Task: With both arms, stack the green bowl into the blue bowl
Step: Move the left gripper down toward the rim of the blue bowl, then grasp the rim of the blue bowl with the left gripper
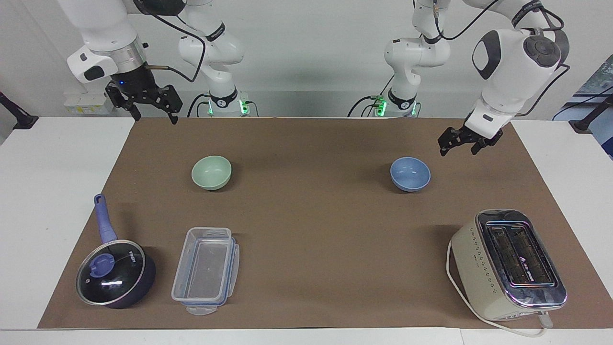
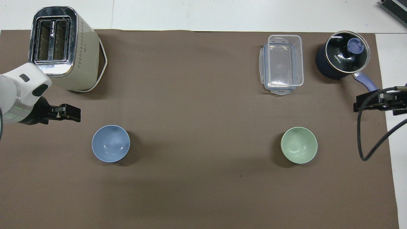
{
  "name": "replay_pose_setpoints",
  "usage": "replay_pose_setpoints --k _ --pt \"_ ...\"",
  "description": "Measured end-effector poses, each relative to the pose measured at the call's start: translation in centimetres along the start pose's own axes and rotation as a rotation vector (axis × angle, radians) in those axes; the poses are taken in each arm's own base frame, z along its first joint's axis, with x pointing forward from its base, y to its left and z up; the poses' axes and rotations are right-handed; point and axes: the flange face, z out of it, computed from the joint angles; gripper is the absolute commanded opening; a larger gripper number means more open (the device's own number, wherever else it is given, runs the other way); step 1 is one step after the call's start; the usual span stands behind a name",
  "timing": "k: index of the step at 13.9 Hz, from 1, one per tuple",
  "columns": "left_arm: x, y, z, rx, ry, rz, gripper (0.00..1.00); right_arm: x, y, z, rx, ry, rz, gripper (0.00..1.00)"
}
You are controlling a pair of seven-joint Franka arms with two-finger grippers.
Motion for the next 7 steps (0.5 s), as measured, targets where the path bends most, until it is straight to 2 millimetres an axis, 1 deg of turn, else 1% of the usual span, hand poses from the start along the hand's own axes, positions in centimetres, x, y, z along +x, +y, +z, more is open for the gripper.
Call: replay_pose_setpoints --k 4,7 --pt "-0.8 -0.2 6.1 0.002 -0.011 -0.002 1.00 0.0 0.0 0.0 0.000 0.000 0.000 1.00" --pt "-2.0 0.3 11.3 0.004 -0.003 0.008 1.00 0.0 0.0 0.0 0.000 0.000 0.000 1.00"
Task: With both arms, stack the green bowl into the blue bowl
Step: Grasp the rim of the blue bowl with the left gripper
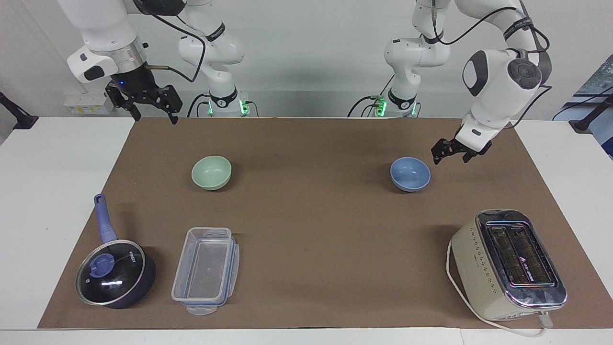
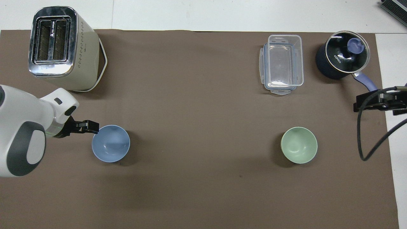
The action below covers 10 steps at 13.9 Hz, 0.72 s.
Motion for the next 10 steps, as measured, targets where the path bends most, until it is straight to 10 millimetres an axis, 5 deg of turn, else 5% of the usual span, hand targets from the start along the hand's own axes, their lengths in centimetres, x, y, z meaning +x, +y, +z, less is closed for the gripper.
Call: replay_pose_setpoints --k 2,3,5,10 --pt "-1.1 0.5 3.4 0.001 0.013 0.011 1.00 0.0 0.0 0.0 0.000 0.000 0.000 1.00" --pt "-1.6 0.6 4.5 0.002 0.017 0.015 0.85 0.0 0.0 0.0 0.000 0.000 0.000 1.00" --pt "-2.3 0.9 6.1 0.002 0.022 0.011 0.00 0.0 0.0 0.0 0.000 0.000 0.000 1.00" --pt "-2.5 1.3 6.6 0.002 0.029 -0.016 0.00 0.0 0.0 0.0 0.000 -0.001 0.000 1.00"
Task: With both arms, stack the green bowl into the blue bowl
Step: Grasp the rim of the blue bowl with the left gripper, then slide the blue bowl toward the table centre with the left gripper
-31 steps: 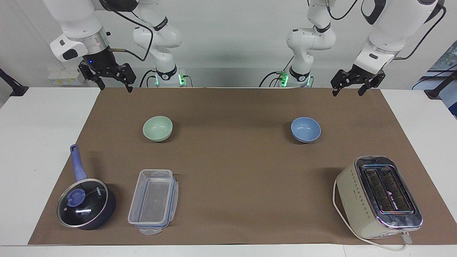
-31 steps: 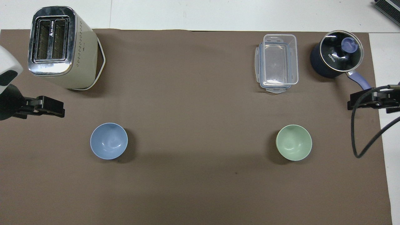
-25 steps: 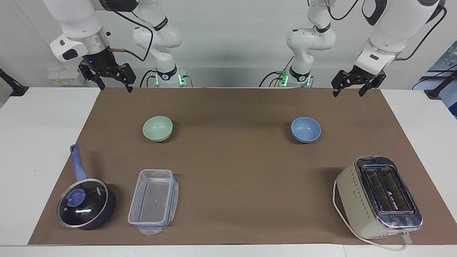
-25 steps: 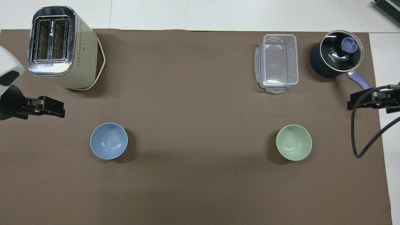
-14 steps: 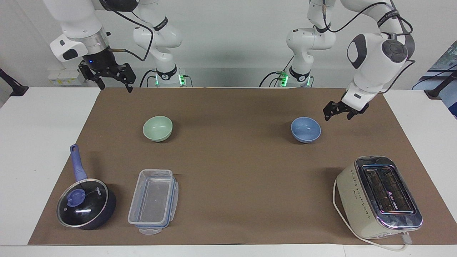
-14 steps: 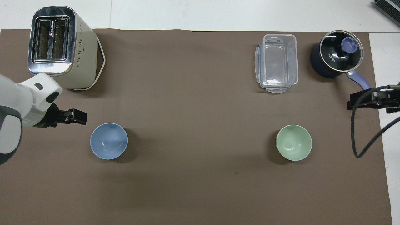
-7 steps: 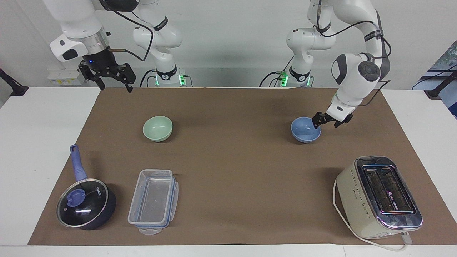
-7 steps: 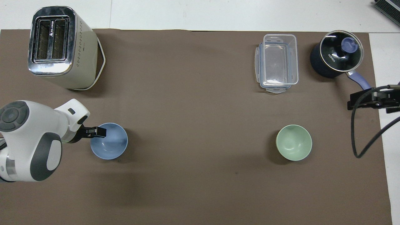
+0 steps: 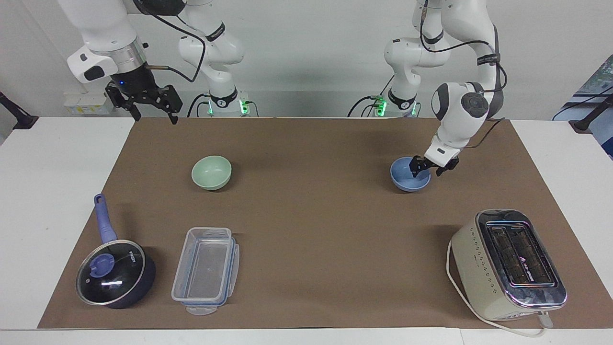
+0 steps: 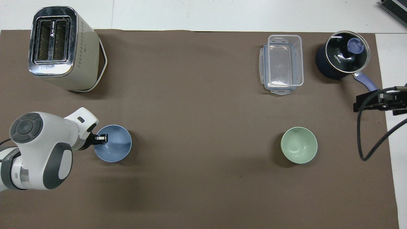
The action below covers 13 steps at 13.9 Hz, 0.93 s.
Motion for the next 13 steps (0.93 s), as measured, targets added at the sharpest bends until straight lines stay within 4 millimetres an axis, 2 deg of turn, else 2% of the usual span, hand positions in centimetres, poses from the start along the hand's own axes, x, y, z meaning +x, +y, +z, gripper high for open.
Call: replay_pose_setpoints --k 5,7,9,13 --pt "0.4 0.2 -1.6 -0.004 0.021 0.001 0.00 0.0 0.0 0.0 0.000 0.000 0.000 1.00" --pt "0.6 1.0 -2.5 -0.004 0.026 0.014 0.00 0.0 0.0 0.0 0.000 0.000 0.000 1.00" --pt "0.4 3.6 -3.0 -0.005 0.036 0.022 0.00 0.0 0.0 0.0 0.000 0.000 0.000 1.00" --pt "-2.1 11.9 -3.2 -0.009 0.045 0.023 0.00 0.0 0.0 0.0 0.000 0.000 0.000 1.00"
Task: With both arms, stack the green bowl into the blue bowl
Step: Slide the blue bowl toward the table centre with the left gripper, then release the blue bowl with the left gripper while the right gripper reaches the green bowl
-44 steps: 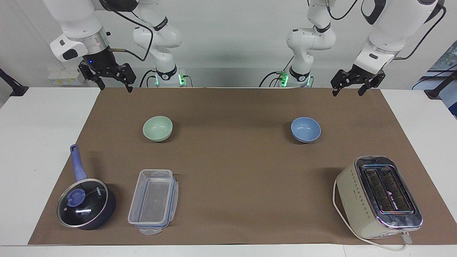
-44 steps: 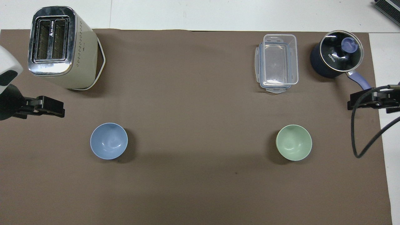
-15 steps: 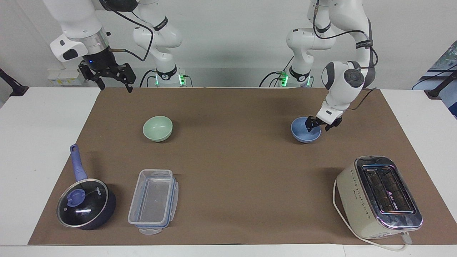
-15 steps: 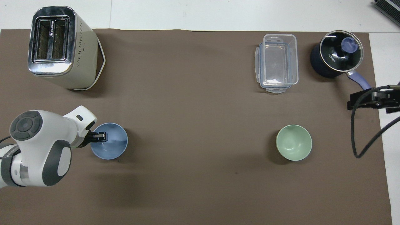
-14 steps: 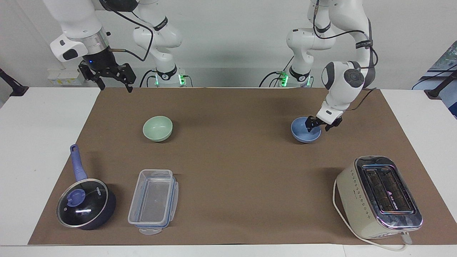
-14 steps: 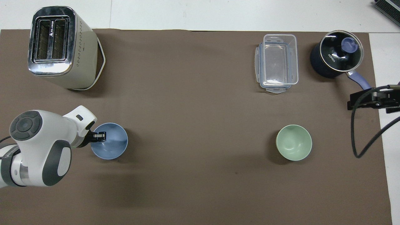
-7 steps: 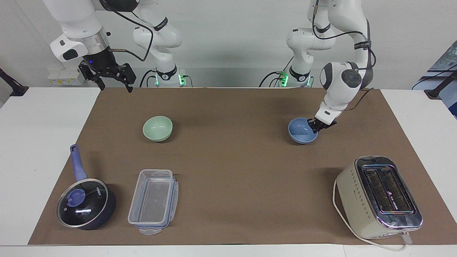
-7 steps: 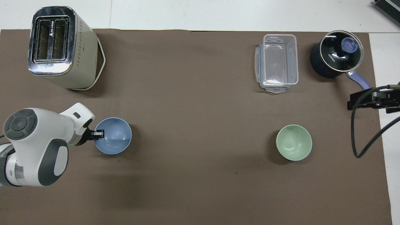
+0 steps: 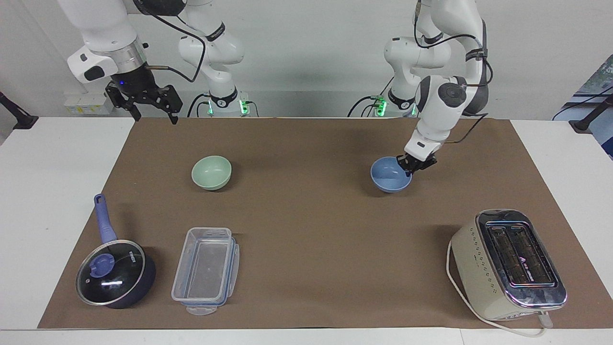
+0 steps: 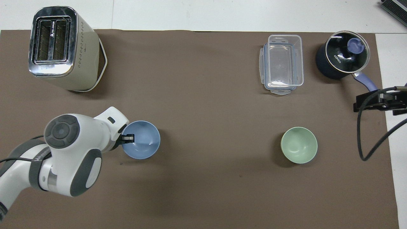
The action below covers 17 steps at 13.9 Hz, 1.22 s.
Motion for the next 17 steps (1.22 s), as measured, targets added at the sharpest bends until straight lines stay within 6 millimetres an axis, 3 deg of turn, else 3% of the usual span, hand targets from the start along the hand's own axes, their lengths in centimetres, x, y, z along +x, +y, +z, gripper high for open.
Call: replay_pose_setpoints --k 3,5,6,7,8,11,13,15,17 --pt "-2.7 6.8 0.0 -0.021 0.032 -0.019 0.00 0.0 0.0 0.0 0.000 0.000 0.000 1.00" --pt "-4.3 10.1 0.8 -0.036 0.045 -0.027 0.00 0.1 0.0 0.0 0.000 0.004 0.000 1.00" --pt "-5.0 11.6 1.6 -0.042 0.049 -0.032 0.07 0.1 0.0 0.1 0.001 0.008 0.000 1.00" --pt "-5.5 12.6 2.4 -0.046 0.051 -0.035 0.60 0.1 0.0 0.1 0.001 0.007 0.001 1.00" --pt "-5.8 13.3 2.9 -0.050 0.054 -0.040 1.00 0.1 0.0 0.2 0.001 0.007 0.001 1.00" --pt "-5.2 13.2 2.9 -0.058 0.064 -0.053 1.00 0.2 0.1 0.2 0.001 0.010 0.002 1.00" --pt "-3.5 12.7 1.3 -0.077 0.091 -0.079 1.00 0.5 0.1 0.3 0.004 0.036 0.003 1.00" --pt "-1.4 11.2 -0.3 -0.079 0.100 -0.099 1.00 0.6 0.6 1.3 0.004 0.046 0.012 1.00" --pt "0.9 8.4 -2.0 -0.054 0.076 -0.088 1.00 0.6 1.0 3.1 0.003 0.039 0.019 1.00"
